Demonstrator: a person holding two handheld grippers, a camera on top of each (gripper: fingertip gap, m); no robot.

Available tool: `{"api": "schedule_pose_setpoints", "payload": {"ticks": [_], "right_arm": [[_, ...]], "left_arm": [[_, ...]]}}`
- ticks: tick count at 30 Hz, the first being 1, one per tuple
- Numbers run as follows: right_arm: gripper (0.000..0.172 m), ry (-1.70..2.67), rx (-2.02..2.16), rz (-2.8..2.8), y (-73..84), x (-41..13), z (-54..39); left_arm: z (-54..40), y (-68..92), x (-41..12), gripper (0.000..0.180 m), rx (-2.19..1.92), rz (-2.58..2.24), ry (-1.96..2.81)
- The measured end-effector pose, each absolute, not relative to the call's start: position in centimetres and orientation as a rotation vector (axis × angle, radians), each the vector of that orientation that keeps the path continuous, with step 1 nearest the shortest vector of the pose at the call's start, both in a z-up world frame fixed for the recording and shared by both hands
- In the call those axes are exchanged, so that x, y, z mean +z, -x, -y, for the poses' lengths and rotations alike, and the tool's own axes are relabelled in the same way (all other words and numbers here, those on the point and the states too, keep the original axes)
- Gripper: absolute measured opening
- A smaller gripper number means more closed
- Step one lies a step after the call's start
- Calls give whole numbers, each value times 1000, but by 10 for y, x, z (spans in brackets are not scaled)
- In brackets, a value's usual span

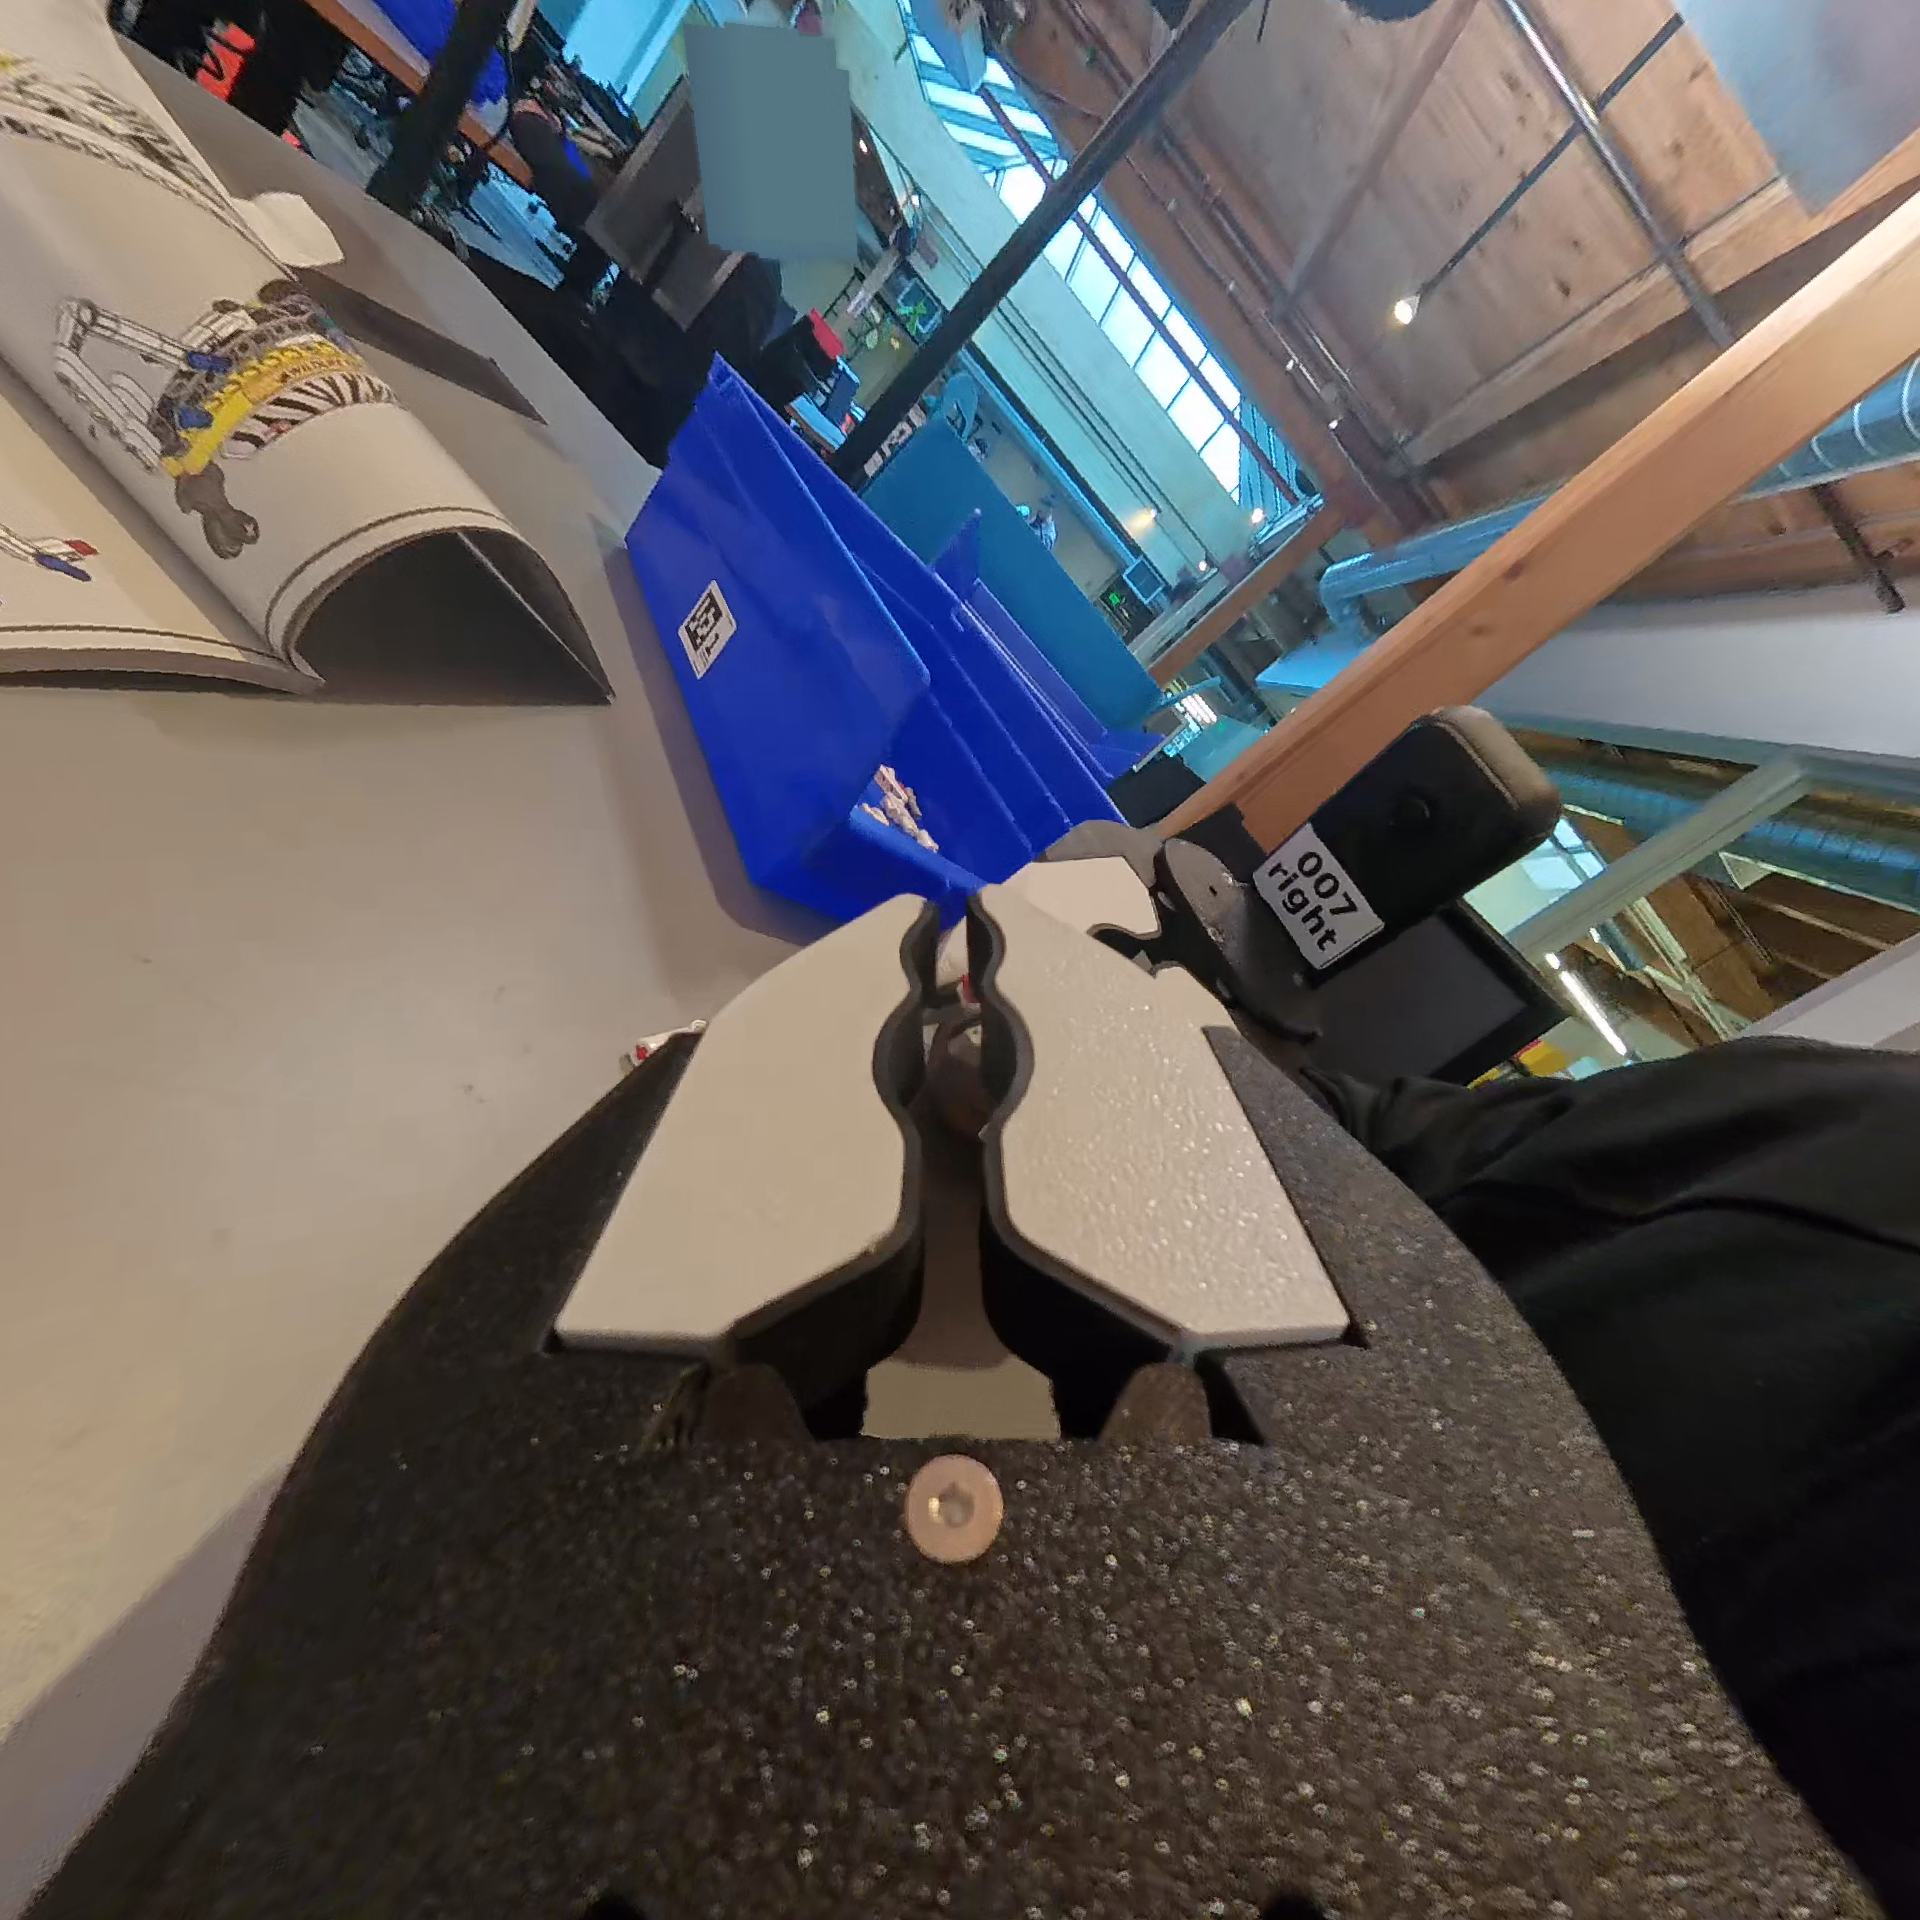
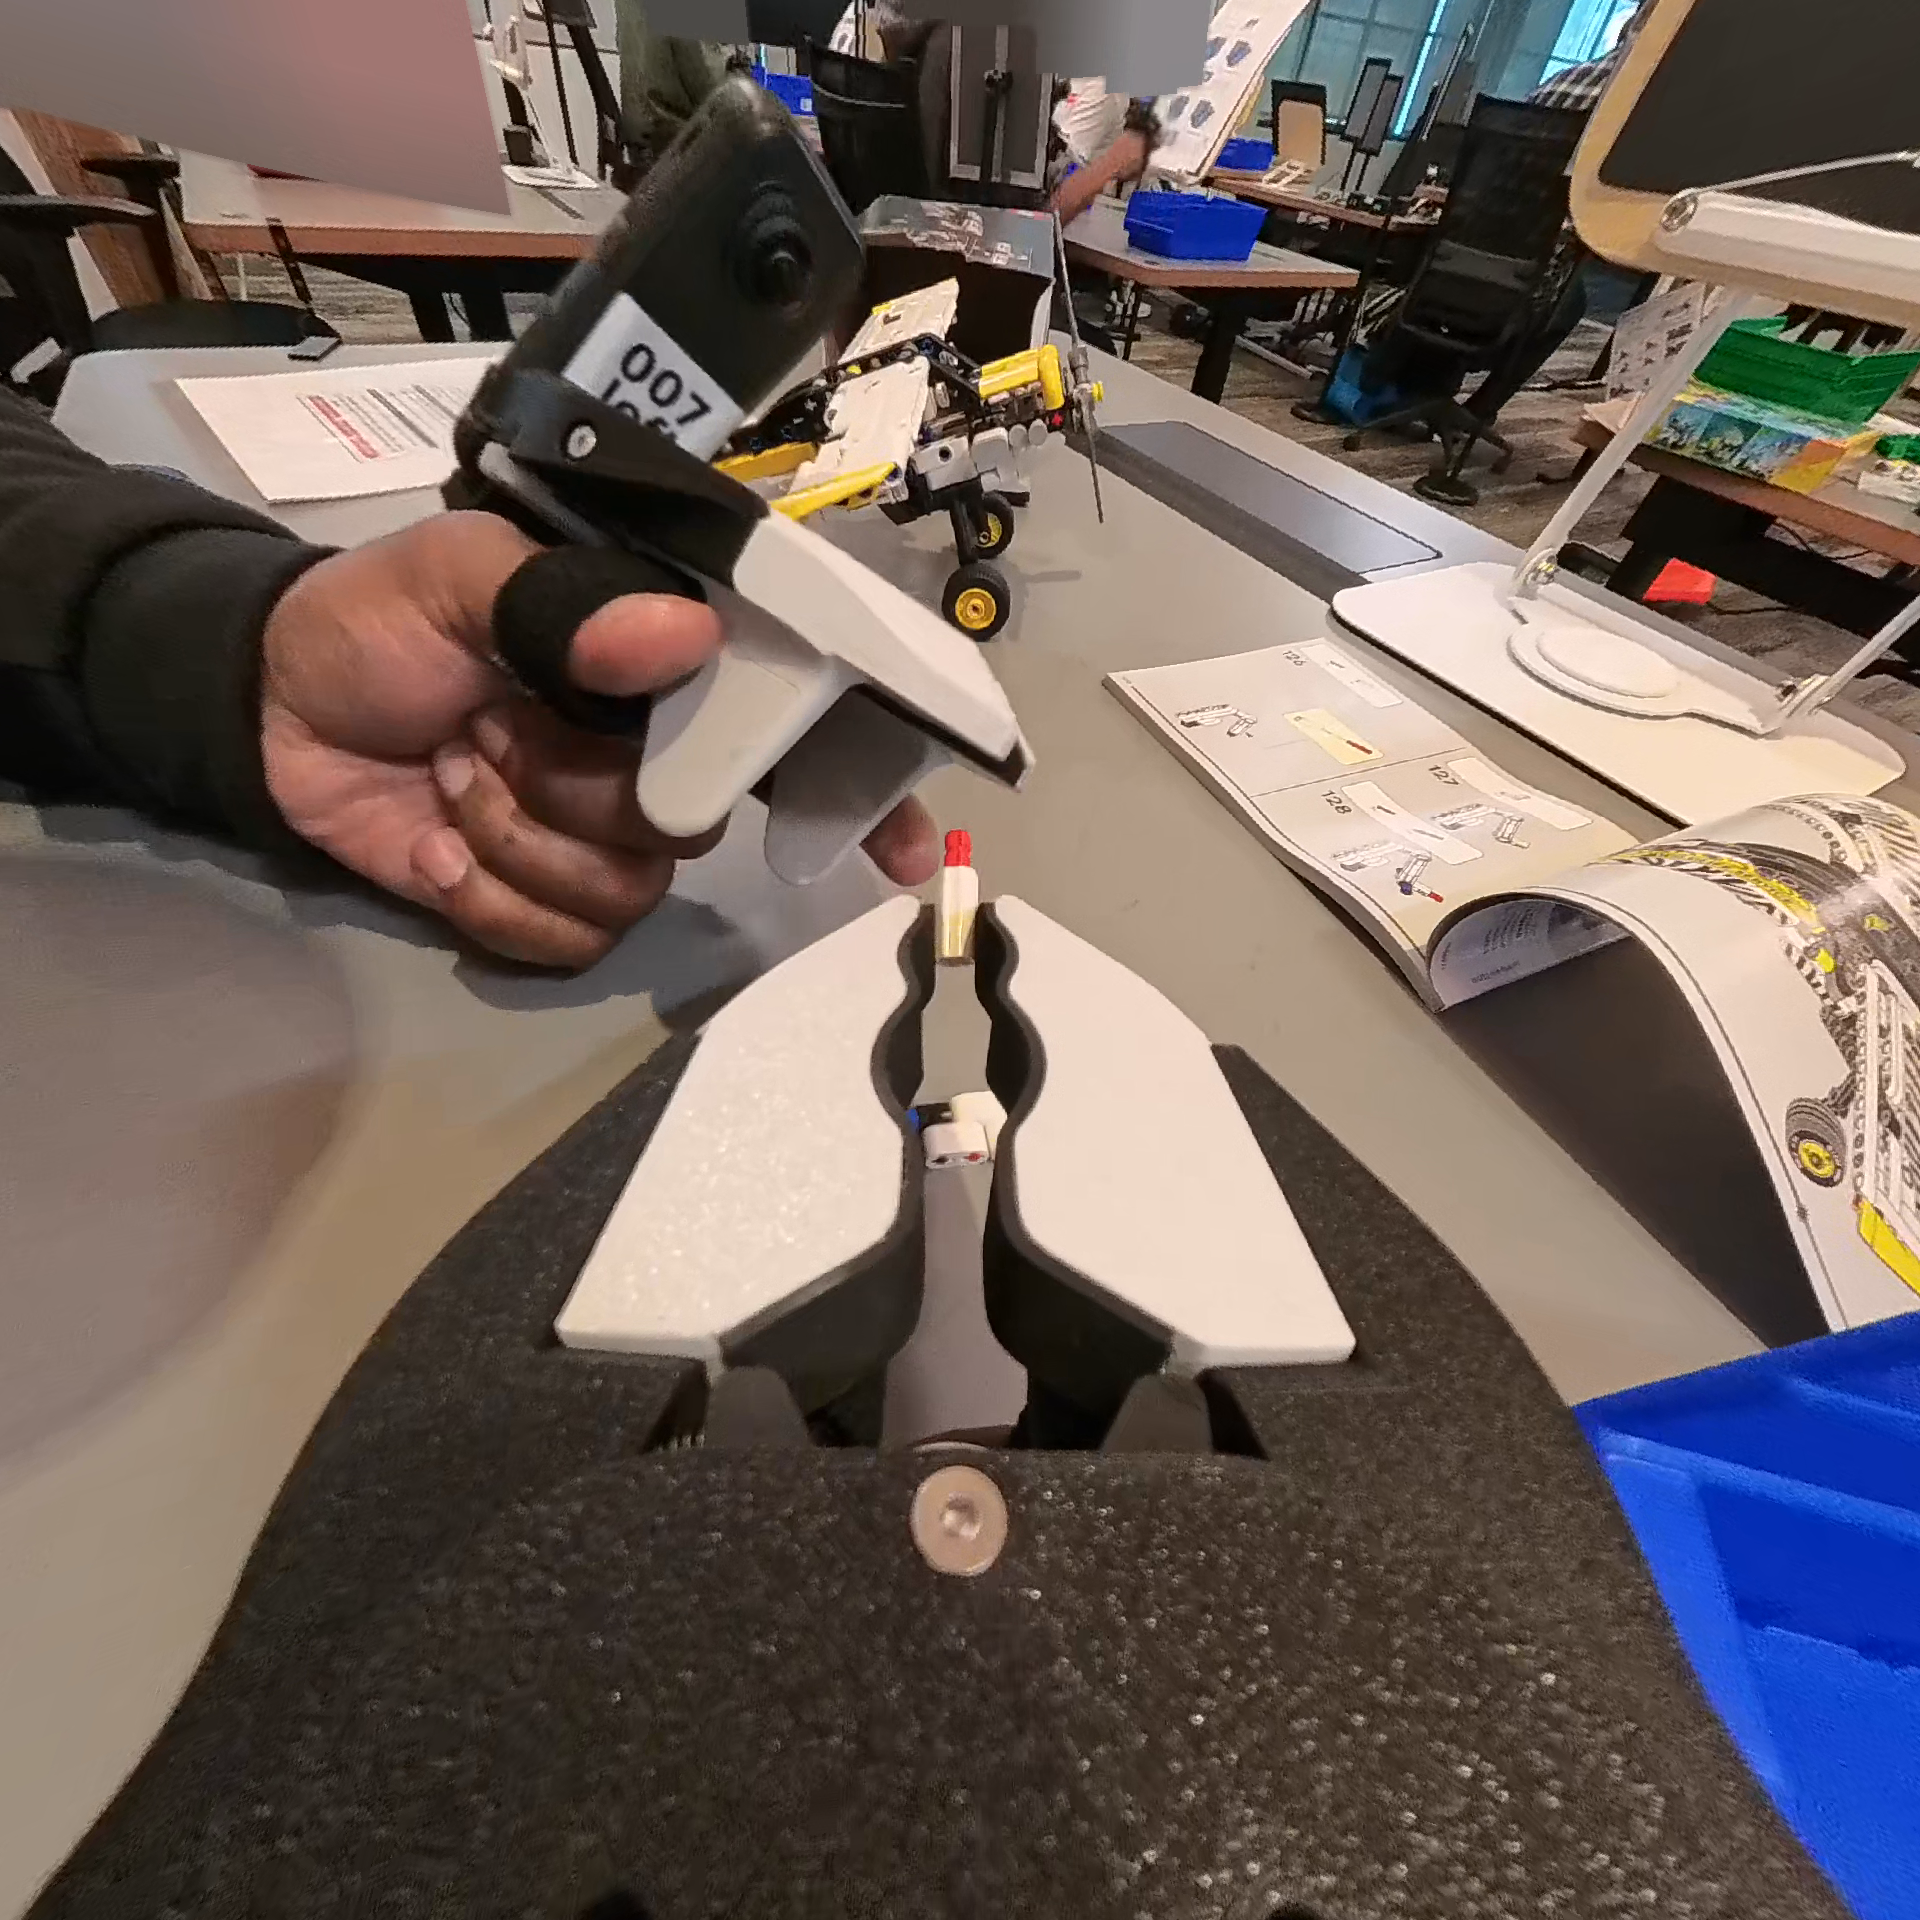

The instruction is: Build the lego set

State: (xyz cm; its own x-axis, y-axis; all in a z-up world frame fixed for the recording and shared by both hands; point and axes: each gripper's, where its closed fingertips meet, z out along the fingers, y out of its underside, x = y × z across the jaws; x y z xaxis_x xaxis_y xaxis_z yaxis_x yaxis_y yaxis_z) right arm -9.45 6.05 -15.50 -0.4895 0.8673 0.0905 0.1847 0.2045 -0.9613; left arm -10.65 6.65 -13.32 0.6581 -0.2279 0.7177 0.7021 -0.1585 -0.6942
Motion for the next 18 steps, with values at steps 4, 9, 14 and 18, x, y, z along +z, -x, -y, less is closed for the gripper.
{"api": "schedule_pose_setpoints", "payload": {"ticks": [4,9,14,18], "right_arm": [[7,987,1306,1825,95,-157,-64],[7,1002,1272,1842,95,-162,-70],[7,984,1249,1859,93,-164,-74],[7,912,1241,1873,90,-163,-73]], "left_arm": [[-67,106,-130,8,-743,327,1537],[-67,112,-119,13,-585,248,1489],[-76,120,-118,31,-366,166,1491],[-82,133,-102,34,-144,127,1414]]}}
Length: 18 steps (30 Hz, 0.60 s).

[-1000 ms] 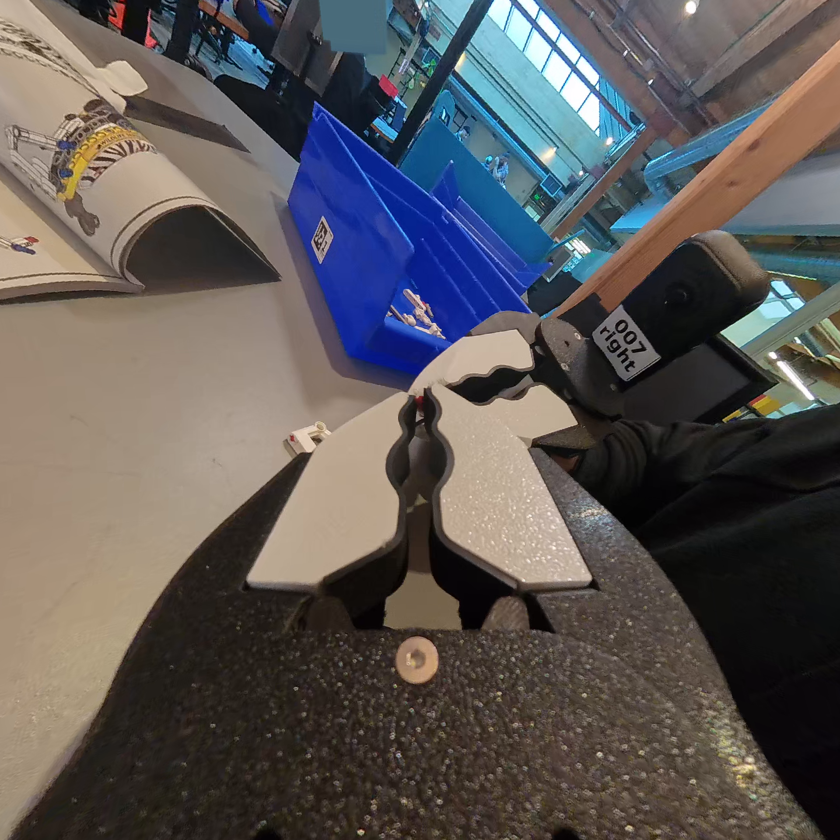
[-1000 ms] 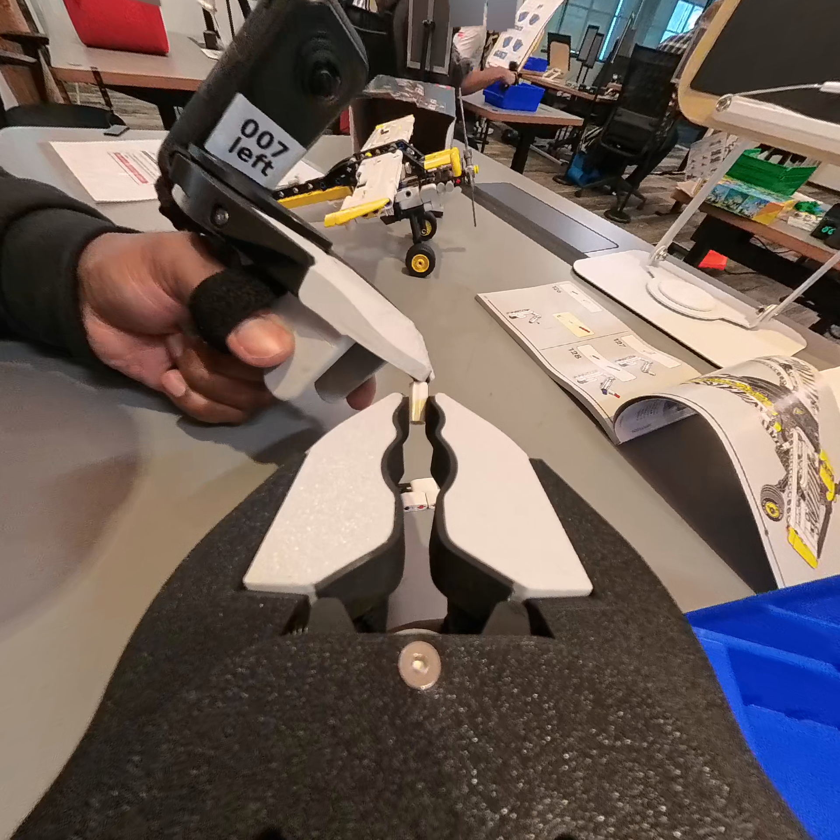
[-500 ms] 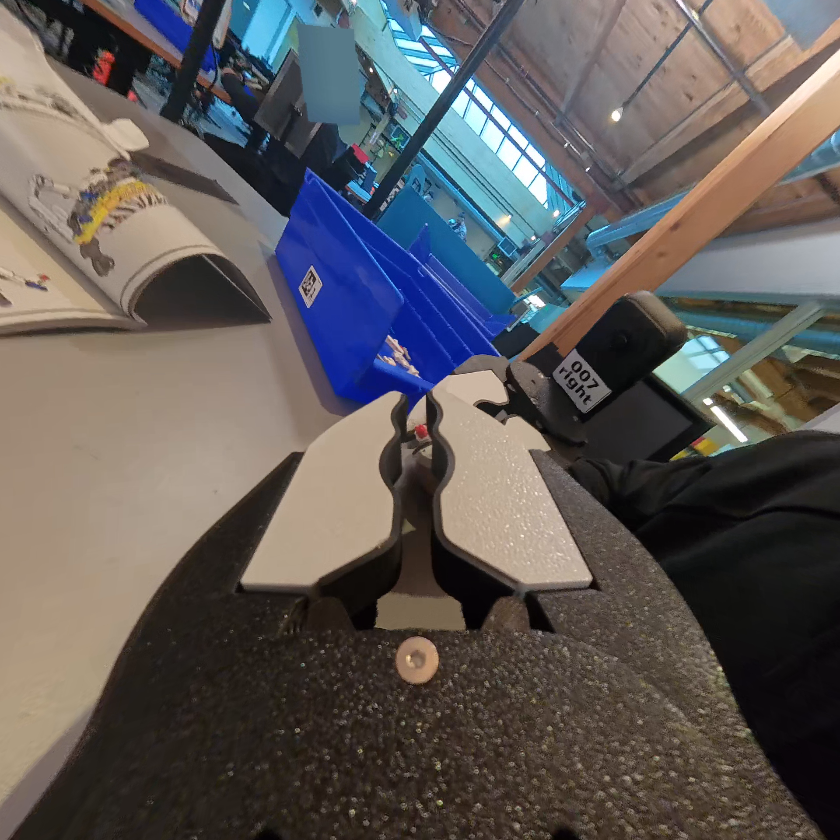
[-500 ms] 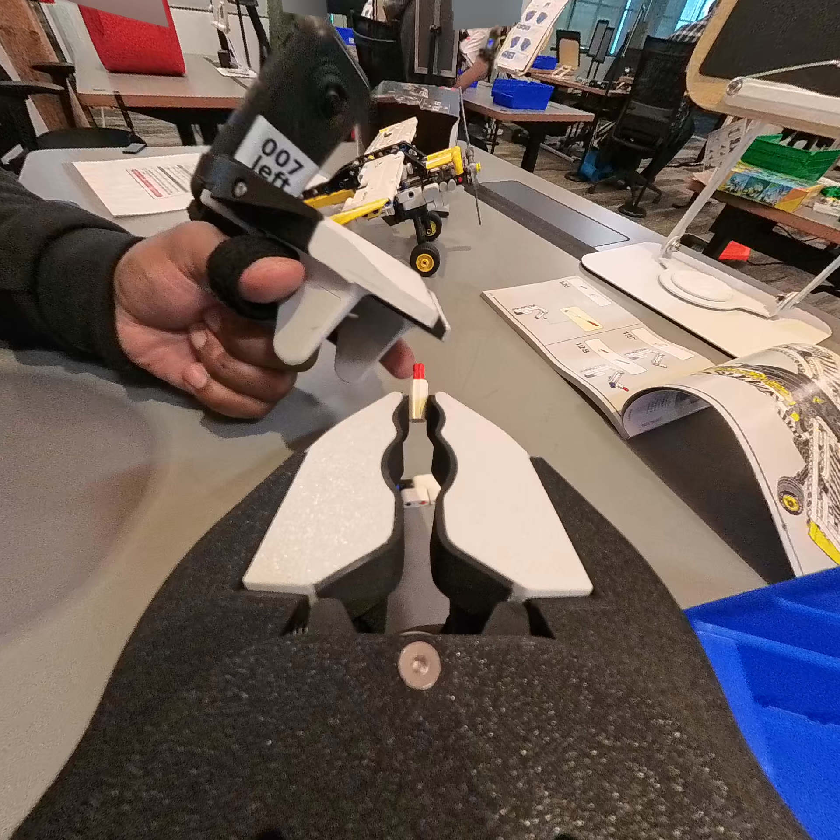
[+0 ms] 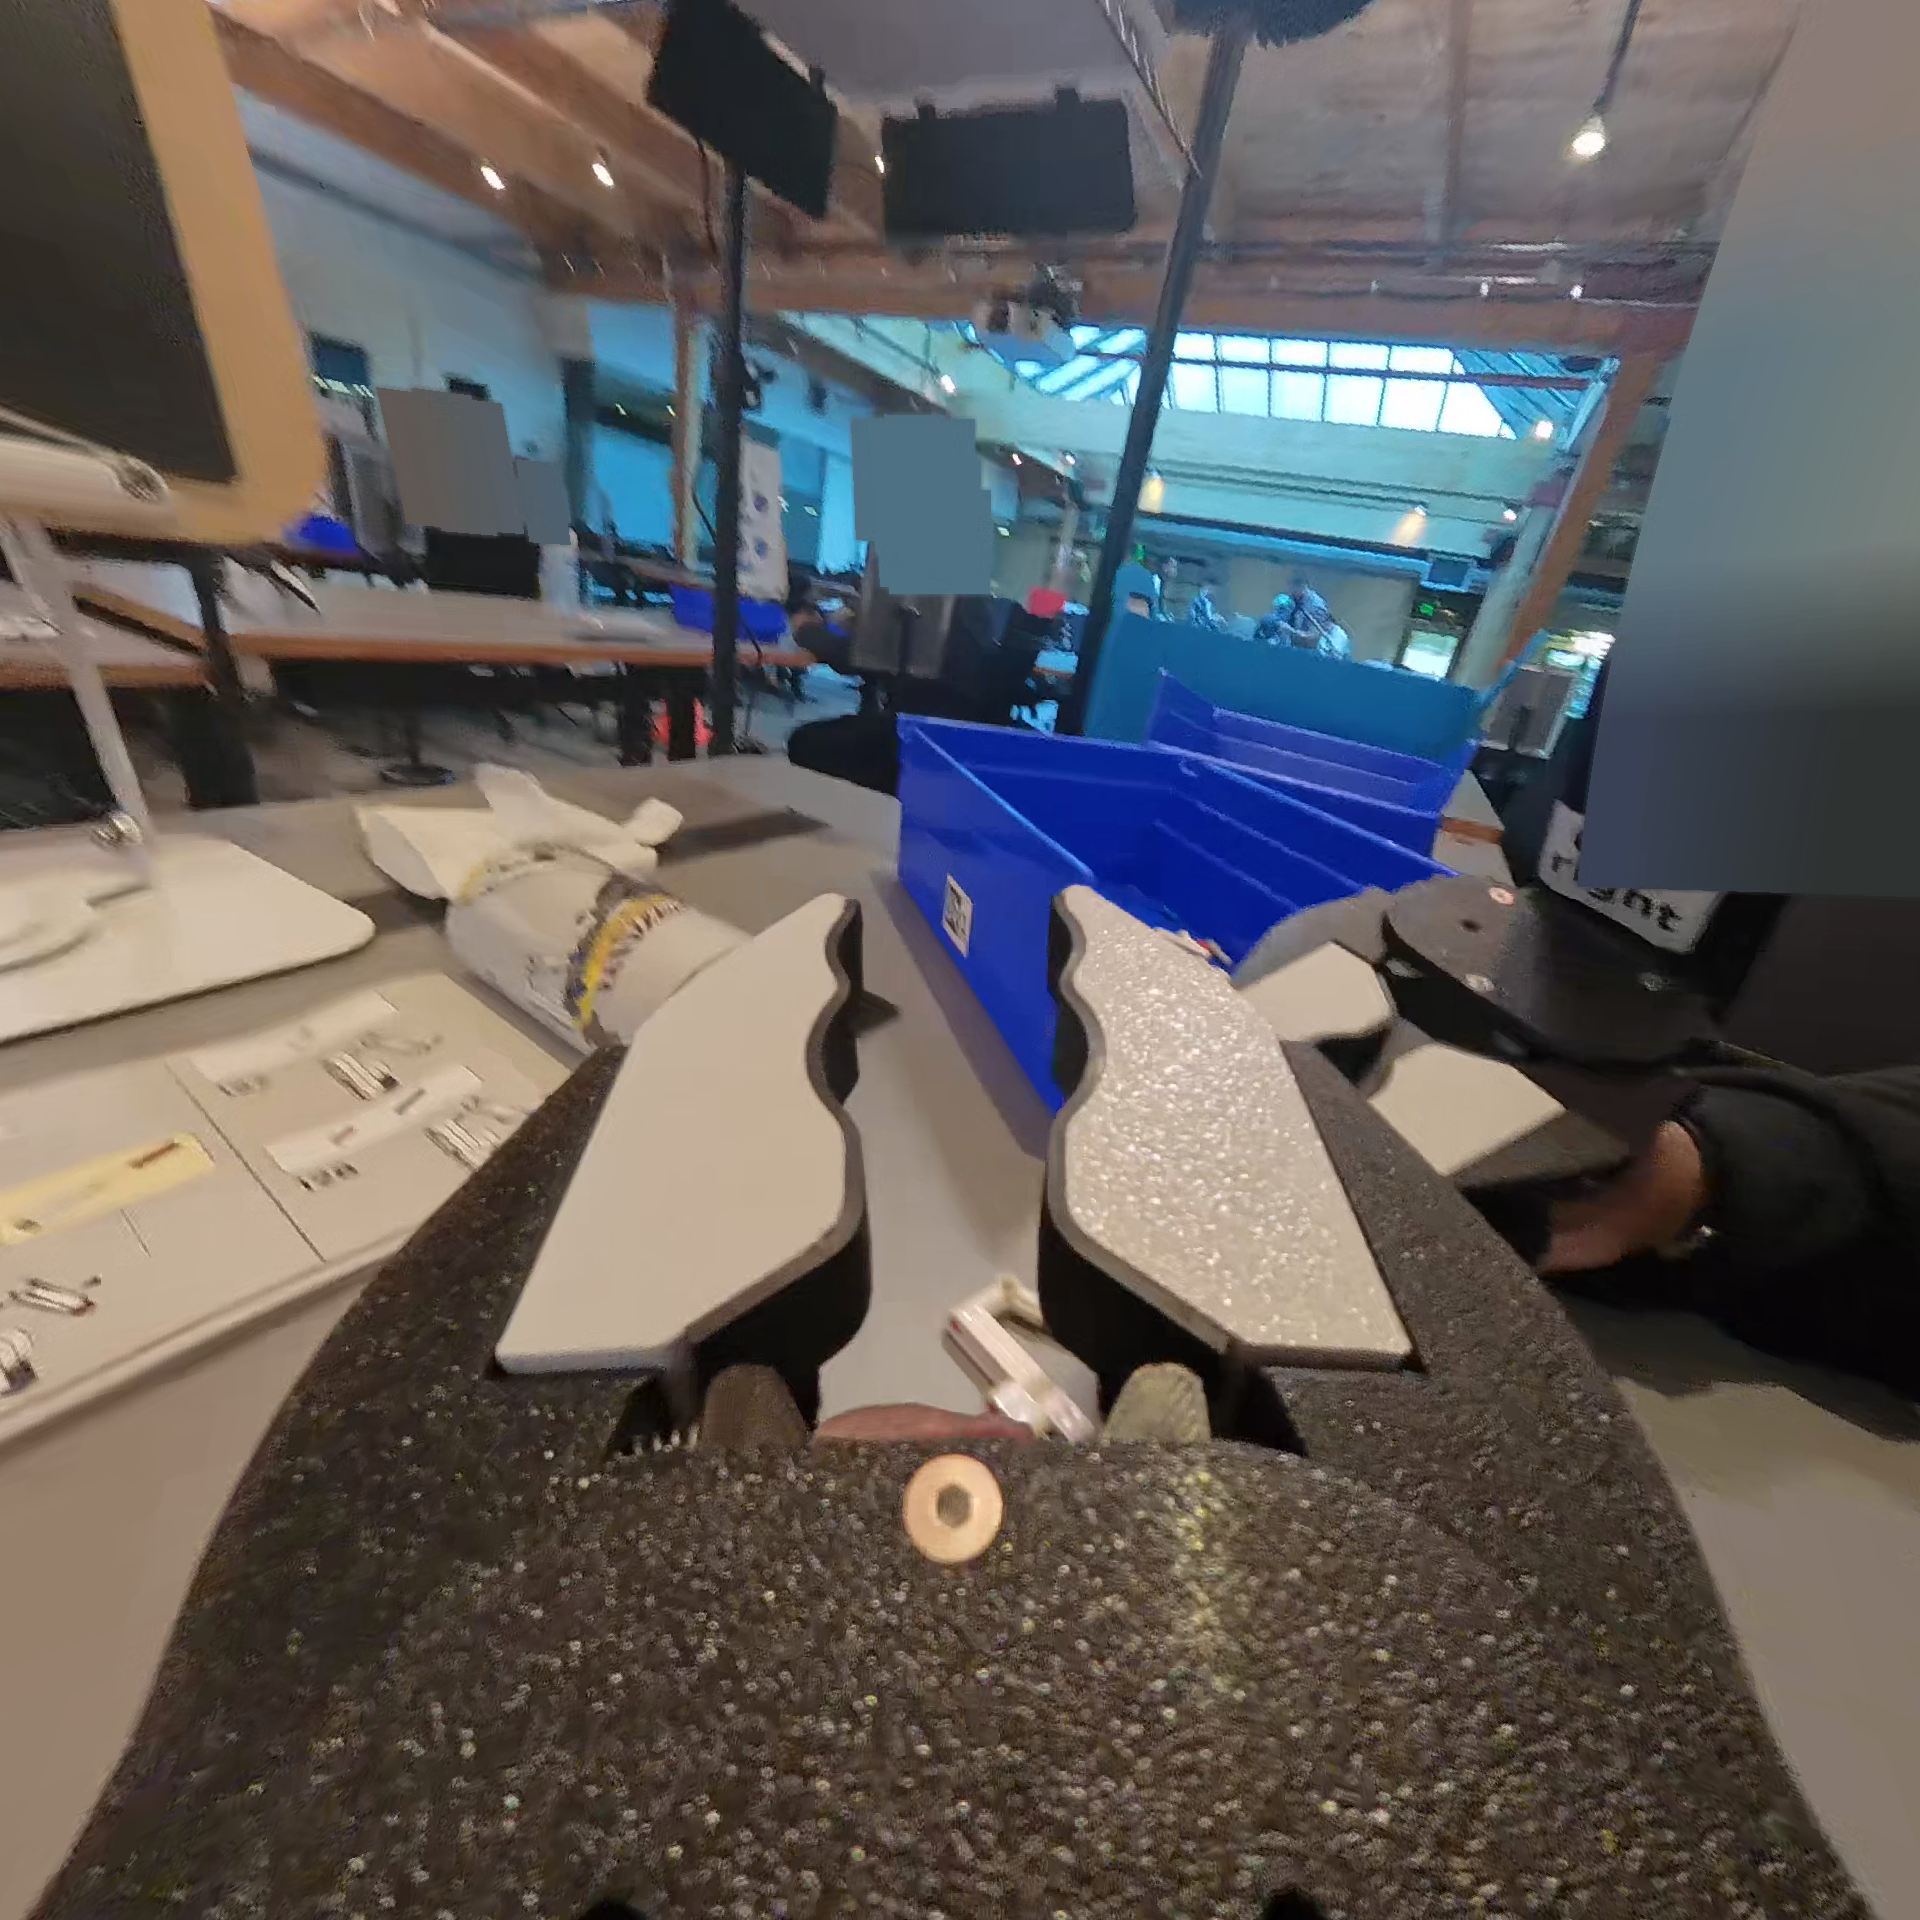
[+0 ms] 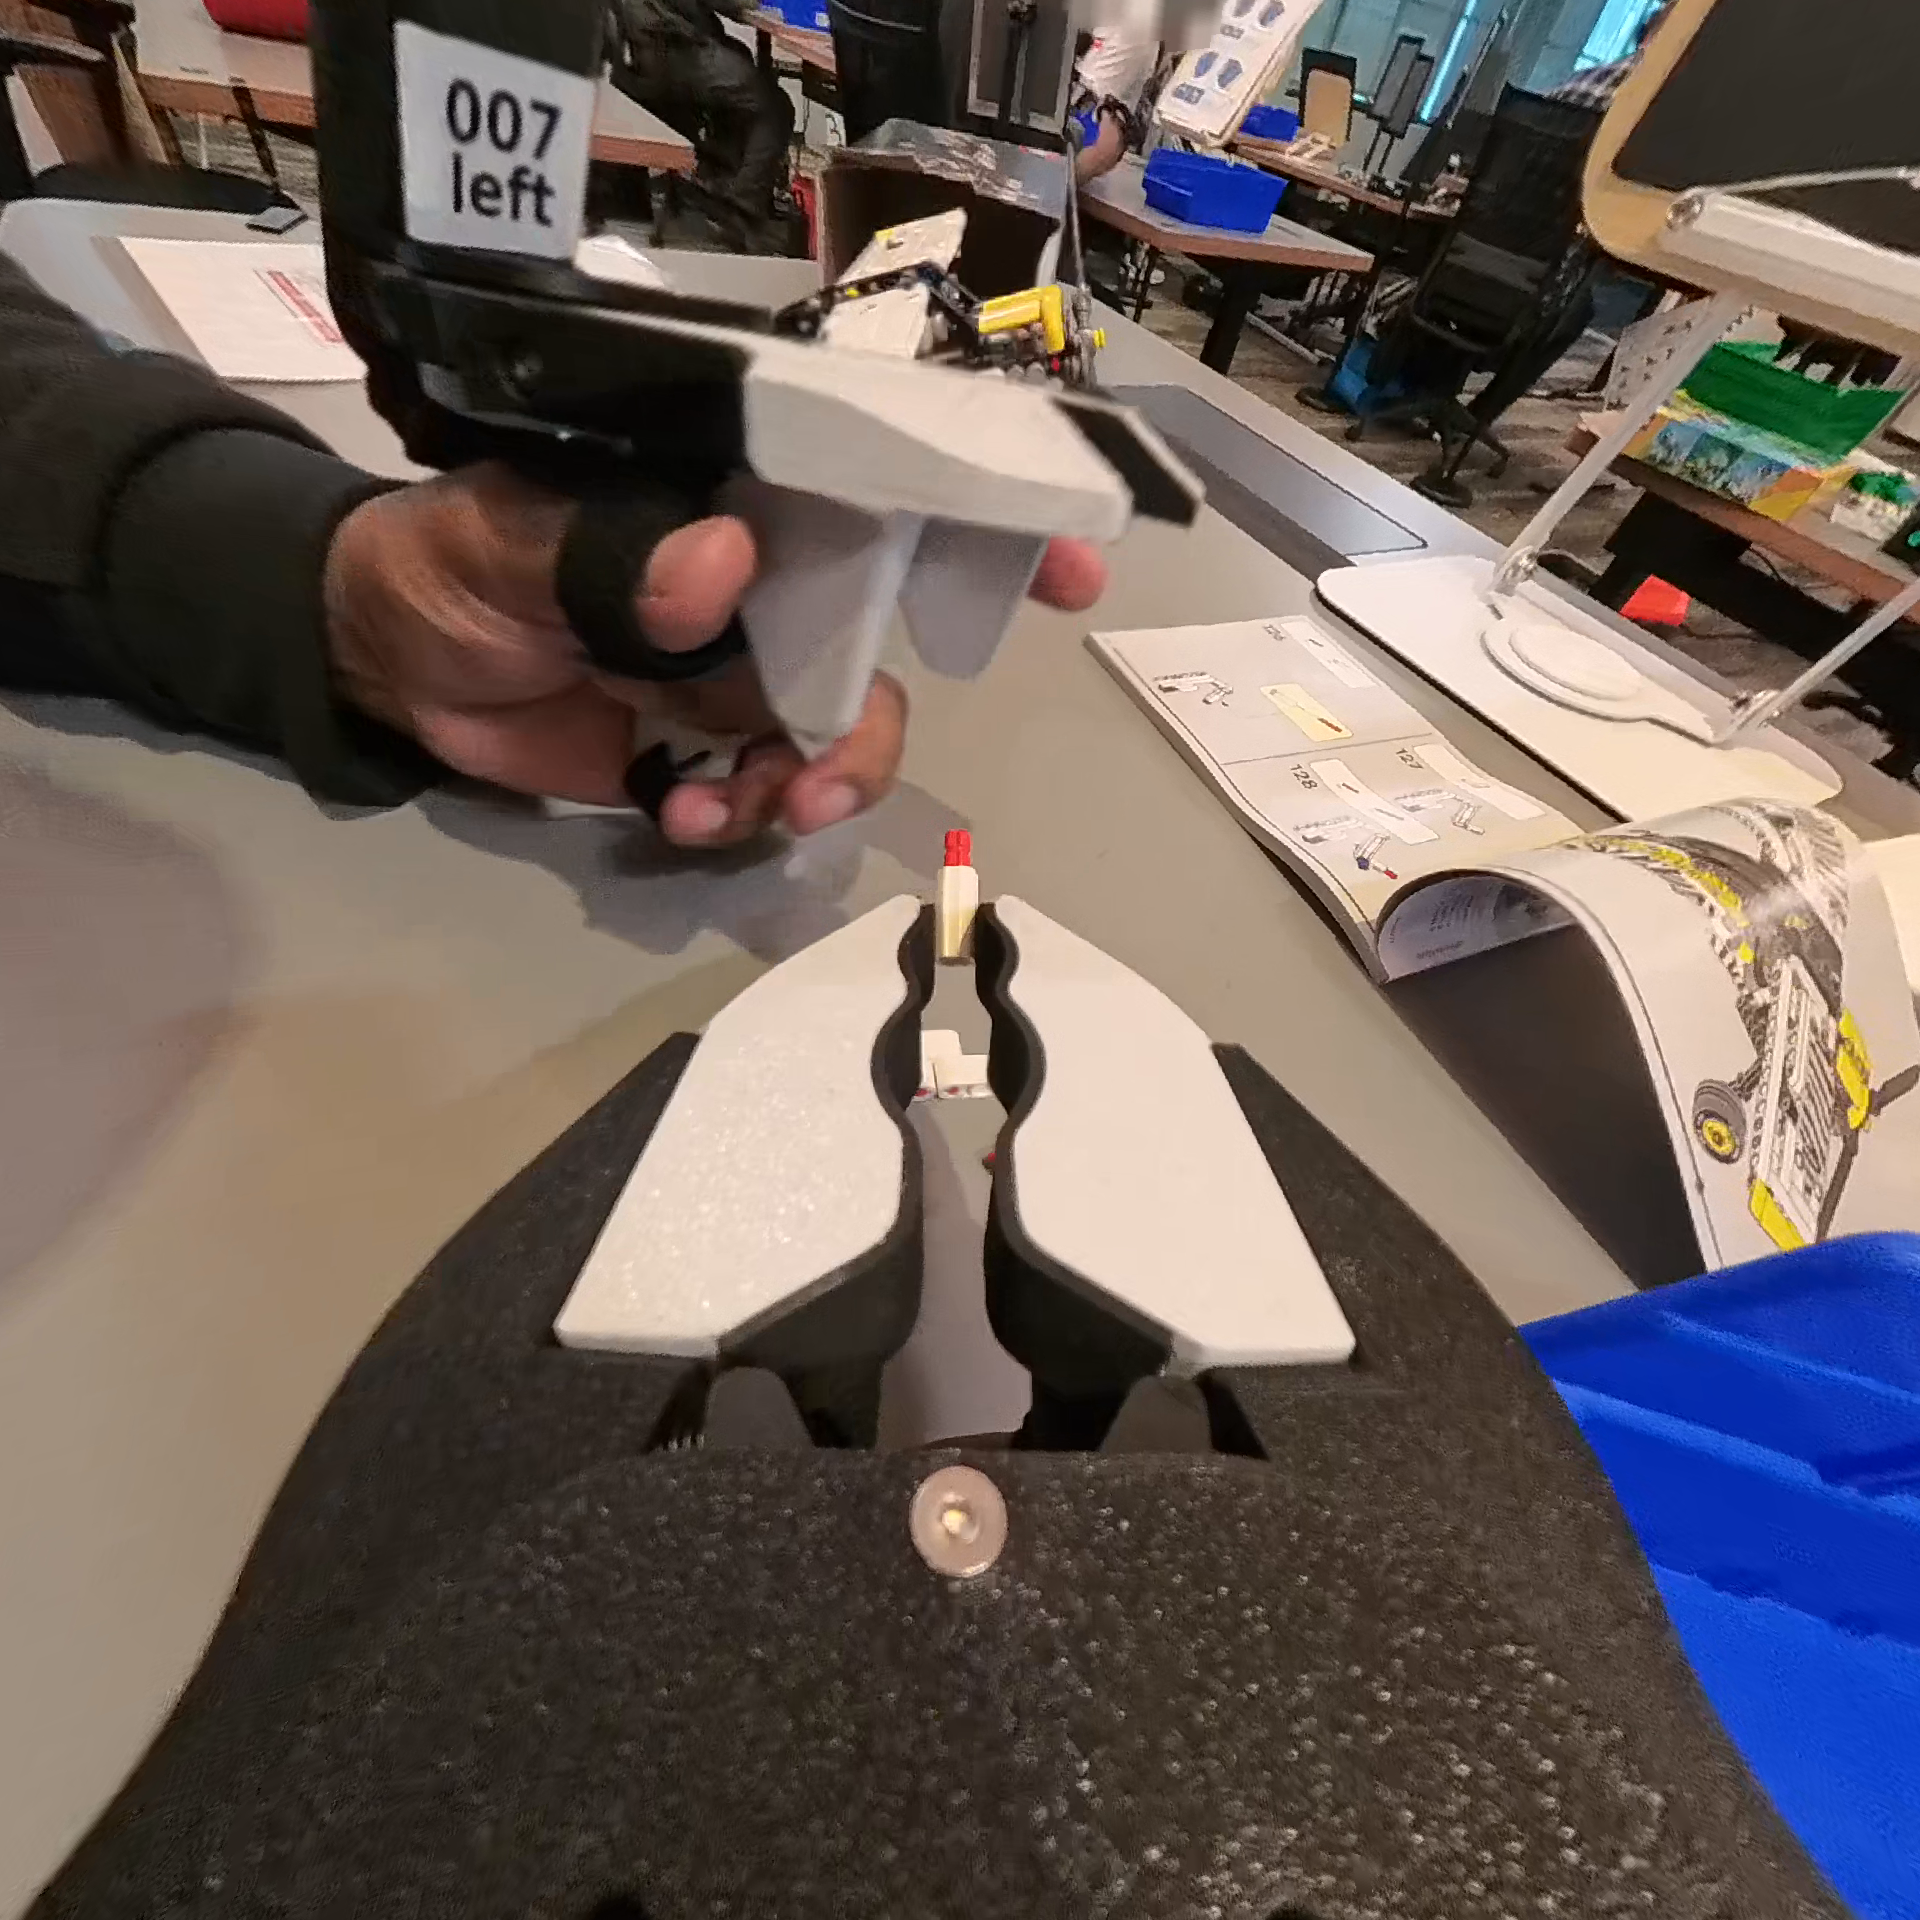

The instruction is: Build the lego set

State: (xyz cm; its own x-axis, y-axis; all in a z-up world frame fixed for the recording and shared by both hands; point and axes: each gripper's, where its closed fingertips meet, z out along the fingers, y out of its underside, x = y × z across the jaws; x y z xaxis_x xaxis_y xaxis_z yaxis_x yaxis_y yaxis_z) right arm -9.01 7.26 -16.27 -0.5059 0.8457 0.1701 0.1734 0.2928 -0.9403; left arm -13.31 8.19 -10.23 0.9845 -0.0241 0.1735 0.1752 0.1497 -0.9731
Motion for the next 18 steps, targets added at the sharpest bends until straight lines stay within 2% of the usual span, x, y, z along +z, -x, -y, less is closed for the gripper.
{"api": "schedule_pose_setpoints", "payload": {"ticks": [4,7,12,18], "right_arm": [[7,805,1241,1928,84,-165,-67],[7,741,1210,1939,82,-165,-69],[7,640,1121,1981,77,-171,-73],[7,643,1019,1976,80,-175,-77]], "left_arm": [[-89,143,-99,22,-162,164,1412],[-99,122,-121,14,-364,86,1602],[-92,86,-150,16,-624,-24,1762],[-83,75,-166,17,-575,-139,1882]]}}
